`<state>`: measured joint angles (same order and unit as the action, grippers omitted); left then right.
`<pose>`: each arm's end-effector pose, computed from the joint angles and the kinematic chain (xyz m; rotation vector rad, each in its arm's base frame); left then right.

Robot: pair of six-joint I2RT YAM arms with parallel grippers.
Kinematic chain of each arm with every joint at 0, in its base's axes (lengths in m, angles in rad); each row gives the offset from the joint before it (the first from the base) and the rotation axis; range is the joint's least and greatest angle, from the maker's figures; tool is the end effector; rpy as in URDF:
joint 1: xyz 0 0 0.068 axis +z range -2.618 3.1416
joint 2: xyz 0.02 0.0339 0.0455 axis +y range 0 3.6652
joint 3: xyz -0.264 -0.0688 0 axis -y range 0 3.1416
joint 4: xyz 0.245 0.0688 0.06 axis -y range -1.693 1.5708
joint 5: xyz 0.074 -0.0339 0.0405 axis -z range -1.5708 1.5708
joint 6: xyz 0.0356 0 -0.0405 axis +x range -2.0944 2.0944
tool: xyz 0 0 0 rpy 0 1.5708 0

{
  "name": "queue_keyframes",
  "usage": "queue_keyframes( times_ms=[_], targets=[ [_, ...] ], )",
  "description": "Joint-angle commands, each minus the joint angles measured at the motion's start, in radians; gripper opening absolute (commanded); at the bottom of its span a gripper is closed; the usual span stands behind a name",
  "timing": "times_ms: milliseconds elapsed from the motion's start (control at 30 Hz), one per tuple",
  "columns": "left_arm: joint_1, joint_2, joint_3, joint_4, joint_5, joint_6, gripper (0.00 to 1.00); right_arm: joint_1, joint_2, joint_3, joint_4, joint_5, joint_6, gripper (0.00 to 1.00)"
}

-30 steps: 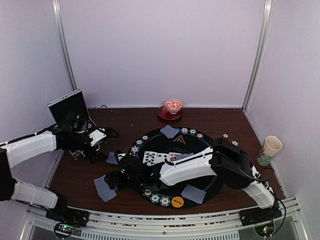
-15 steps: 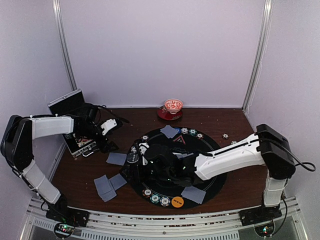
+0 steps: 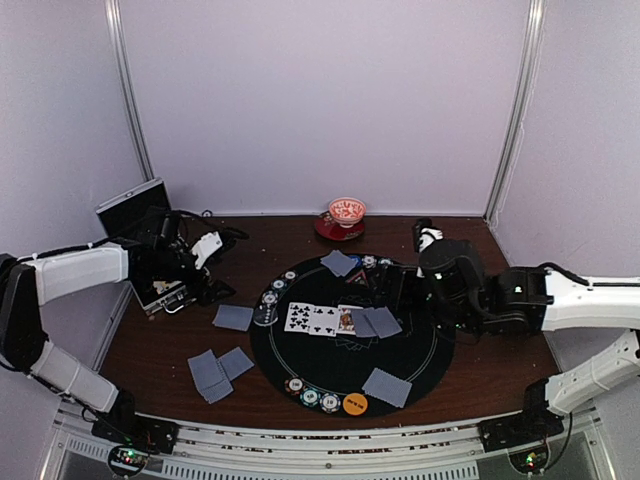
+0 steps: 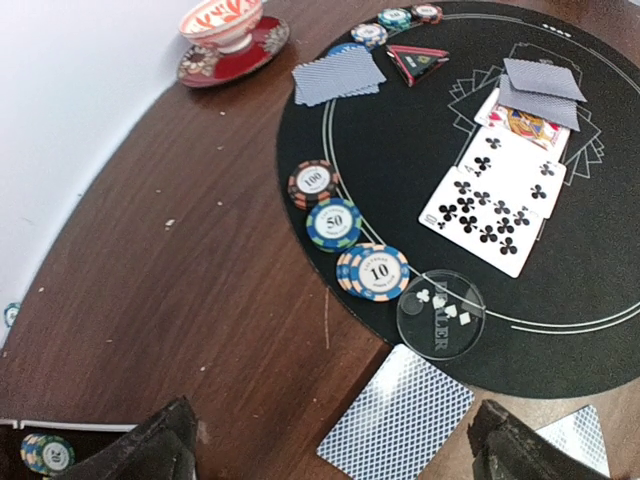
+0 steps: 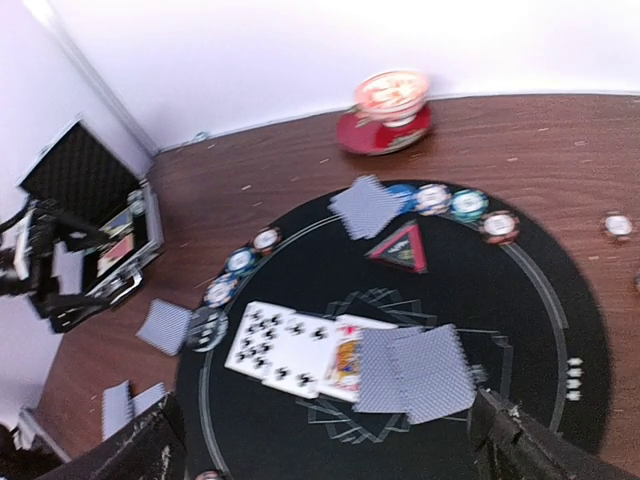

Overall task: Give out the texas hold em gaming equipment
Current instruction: Reset both arms

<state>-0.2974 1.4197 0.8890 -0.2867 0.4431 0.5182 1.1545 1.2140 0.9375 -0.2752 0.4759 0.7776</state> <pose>0.2772 -0.1009 0.2248 1.1086 2.0454 -0.4178 0.1240 0.2402 0.2963 -0.1143 2.1245 0.6784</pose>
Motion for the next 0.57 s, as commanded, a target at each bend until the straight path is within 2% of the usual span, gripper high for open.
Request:
queue_keyframes(
  times_ms=[0,167,333,533],
  targets=[
    [0.019,-0.104,-0.075,0.126,-0.069,-0.081,0.98,-0.046,-0.147,-0.048,-0.345,0.297,-0.001,1.00],
    [0.034,-0.201,-0.149,0.149,-0.149,-0.105,0.98,-0.077,-0.260,-0.137,-0.279,0.386,-0.066,1.00],
    [0.039,-0.310,-0.232,0.197,-0.167,-0.109,0.98,-0.103,-0.327,-0.228,-0.186,0.416,-0.116,1.00],
    [0.038,-0.376,-0.279,0.252,-0.184,-0.124,0.98,-0.140,-0.430,-0.329,-0.069,0.376,-0.186,1.00]
  ],
)
